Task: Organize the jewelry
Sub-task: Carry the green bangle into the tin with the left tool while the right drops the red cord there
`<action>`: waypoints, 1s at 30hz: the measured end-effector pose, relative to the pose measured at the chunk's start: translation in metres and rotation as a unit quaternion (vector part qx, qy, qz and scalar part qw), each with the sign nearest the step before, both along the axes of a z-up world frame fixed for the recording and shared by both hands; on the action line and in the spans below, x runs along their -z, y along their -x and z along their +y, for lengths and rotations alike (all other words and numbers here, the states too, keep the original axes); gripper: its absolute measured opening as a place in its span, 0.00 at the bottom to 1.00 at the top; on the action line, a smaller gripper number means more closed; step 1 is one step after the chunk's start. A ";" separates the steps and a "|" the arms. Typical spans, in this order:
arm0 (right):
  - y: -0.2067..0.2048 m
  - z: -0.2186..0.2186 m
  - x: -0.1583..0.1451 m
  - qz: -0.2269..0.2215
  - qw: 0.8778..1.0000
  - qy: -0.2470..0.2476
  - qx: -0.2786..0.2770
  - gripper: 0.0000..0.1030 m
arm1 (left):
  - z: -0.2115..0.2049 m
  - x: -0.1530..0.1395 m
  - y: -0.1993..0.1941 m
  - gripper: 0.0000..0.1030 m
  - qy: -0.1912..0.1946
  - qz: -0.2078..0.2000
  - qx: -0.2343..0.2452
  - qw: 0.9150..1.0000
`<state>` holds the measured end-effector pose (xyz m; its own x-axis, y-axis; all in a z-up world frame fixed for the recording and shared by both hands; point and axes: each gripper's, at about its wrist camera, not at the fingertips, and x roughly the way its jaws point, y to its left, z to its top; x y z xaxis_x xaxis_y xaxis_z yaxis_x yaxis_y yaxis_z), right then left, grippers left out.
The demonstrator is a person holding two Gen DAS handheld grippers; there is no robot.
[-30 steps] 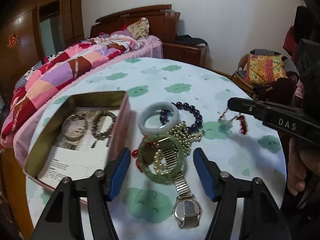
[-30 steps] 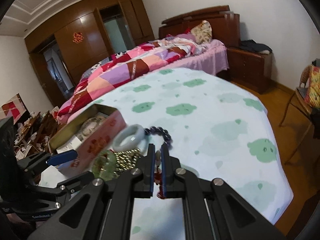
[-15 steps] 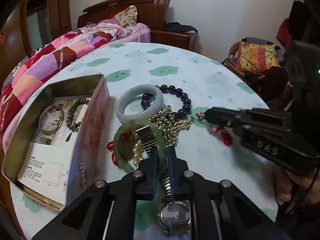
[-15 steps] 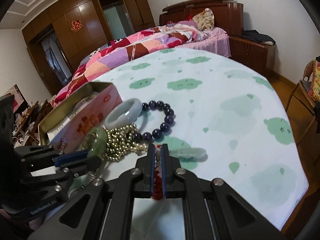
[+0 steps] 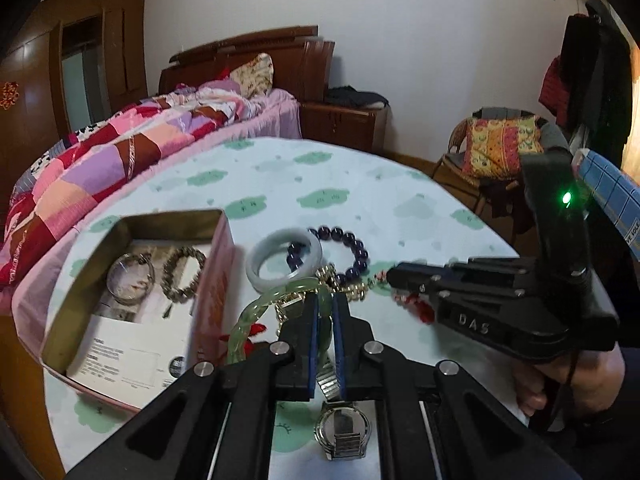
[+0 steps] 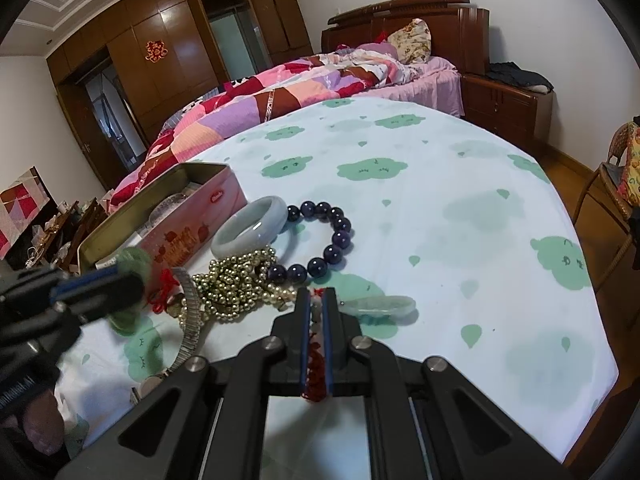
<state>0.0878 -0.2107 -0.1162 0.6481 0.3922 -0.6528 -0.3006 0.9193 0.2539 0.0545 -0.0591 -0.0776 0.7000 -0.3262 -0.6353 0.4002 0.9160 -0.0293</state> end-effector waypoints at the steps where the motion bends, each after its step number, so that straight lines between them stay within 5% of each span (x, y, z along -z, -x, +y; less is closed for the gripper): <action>1: 0.000 0.000 0.000 0.000 1.000 0.000 0.000 0.08 | 0.001 -0.003 0.000 0.06 0.002 -0.004 -0.002 1.000; 30: 0.005 0.011 -0.055 -0.038 0.998 -0.030 -0.041 0.08 | 0.065 -0.036 -0.010 0.06 0.039 -0.035 -0.083 0.995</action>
<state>0.0825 -0.1999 -0.0614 0.6587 0.4828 -0.5771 -0.3939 0.8748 0.2822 0.0650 0.0061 -0.0413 0.7902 -0.2479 -0.5604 0.2467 0.9658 -0.0793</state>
